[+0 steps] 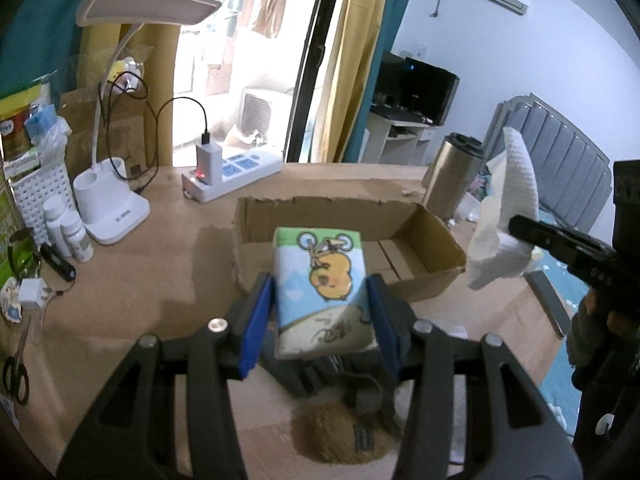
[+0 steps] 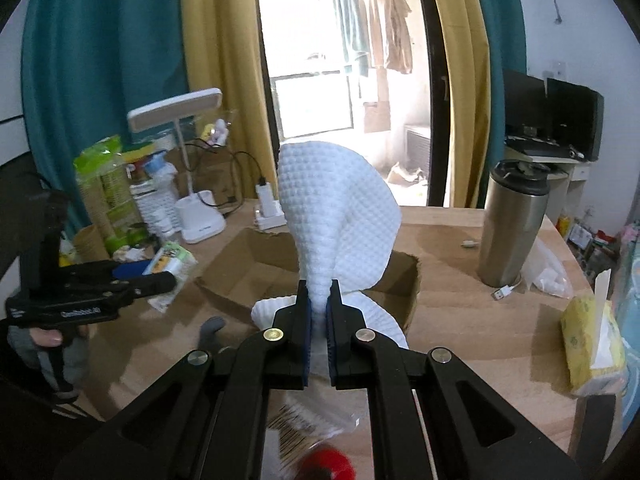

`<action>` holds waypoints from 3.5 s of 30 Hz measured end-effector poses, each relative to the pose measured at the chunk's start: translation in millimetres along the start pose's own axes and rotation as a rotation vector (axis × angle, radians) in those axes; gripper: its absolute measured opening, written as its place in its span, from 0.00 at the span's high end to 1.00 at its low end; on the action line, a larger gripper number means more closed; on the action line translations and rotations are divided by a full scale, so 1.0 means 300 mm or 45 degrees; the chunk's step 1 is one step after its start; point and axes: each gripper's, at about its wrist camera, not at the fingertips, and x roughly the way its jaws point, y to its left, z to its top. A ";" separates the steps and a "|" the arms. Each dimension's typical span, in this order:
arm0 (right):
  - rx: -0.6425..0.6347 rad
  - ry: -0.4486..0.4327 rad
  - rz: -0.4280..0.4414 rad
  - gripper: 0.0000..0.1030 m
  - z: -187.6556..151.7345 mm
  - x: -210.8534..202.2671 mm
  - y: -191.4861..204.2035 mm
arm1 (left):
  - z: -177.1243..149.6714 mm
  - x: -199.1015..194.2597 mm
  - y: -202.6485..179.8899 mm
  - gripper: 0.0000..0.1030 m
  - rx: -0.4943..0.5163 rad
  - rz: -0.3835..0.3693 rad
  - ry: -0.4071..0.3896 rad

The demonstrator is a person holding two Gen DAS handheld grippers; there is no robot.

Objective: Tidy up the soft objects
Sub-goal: 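Carry the towel and tissue pack into the cardboard box and release both, then grasp the bubble wrap with the right tool while the left tool reaches the brown plush toy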

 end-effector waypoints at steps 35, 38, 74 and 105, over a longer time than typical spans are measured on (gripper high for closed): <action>0.033 0.235 -0.079 0.93 0.006 0.350 -0.097 | 0.105 0.280 0.108 0.51 0.001 0.083 0.073; 0.038 0.249 -0.090 0.87 0.002 0.355 -0.102 | 0.103 0.290 0.114 0.51 -0.008 0.096 0.095; 0.024 0.129 -0.113 0.63 -0.005 0.107 0.001 | 0.053 0.060 0.078 0.31 -0.039 0.067 -0.022; -0.025 0.141 -0.056 0.50 -0.115 0.005 0.188 | -0.092 -0.094 0.052 0.12 -0.043 0.031 -0.024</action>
